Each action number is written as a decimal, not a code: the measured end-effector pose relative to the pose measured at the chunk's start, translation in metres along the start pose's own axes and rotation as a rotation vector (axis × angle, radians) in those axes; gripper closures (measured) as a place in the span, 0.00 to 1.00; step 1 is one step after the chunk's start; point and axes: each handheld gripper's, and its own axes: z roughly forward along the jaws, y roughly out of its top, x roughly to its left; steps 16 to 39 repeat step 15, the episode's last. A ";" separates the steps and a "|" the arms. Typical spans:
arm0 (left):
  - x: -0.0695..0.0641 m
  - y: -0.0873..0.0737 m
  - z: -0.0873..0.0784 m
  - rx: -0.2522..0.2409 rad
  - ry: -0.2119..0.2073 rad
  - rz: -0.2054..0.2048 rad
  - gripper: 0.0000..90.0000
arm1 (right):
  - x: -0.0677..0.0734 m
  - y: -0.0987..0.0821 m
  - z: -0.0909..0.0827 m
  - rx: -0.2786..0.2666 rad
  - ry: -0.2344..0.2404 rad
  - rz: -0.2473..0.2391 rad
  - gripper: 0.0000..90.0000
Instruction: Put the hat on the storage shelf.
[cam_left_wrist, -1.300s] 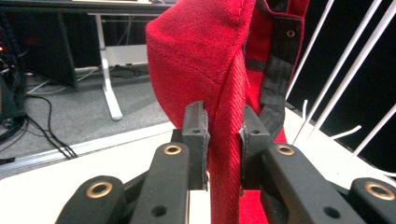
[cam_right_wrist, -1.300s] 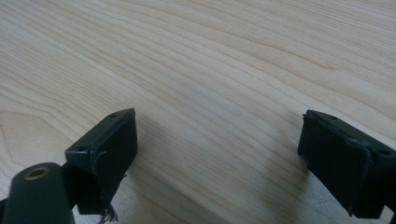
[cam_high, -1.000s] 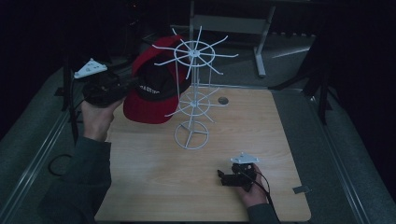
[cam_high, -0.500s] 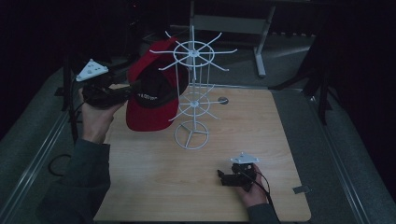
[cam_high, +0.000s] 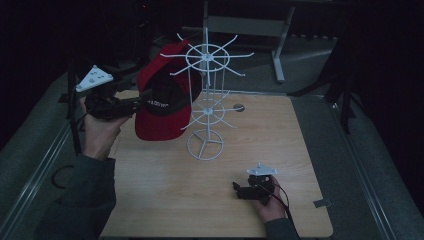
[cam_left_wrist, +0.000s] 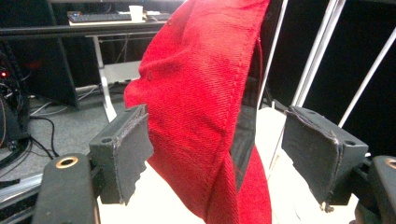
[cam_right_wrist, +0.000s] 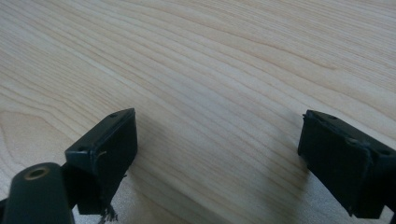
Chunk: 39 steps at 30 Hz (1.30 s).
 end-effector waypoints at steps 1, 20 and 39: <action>0.000 0.000 0.000 0.001 0.001 -0.001 0.27 | 0.000 0.000 0.000 0.000 0.000 0.000 0.13; -0.008 0.000 -0.005 0.023 -0.012 -0.005 0.21 | 0.000 0.000 0.000 0.001 0.001 0.002 0.13; -0.008 0.000 -0.005 0.023 -0.012 -0.005 0.21 | 0.000 0.000 0.000 0.001 0.001 0.002 0.13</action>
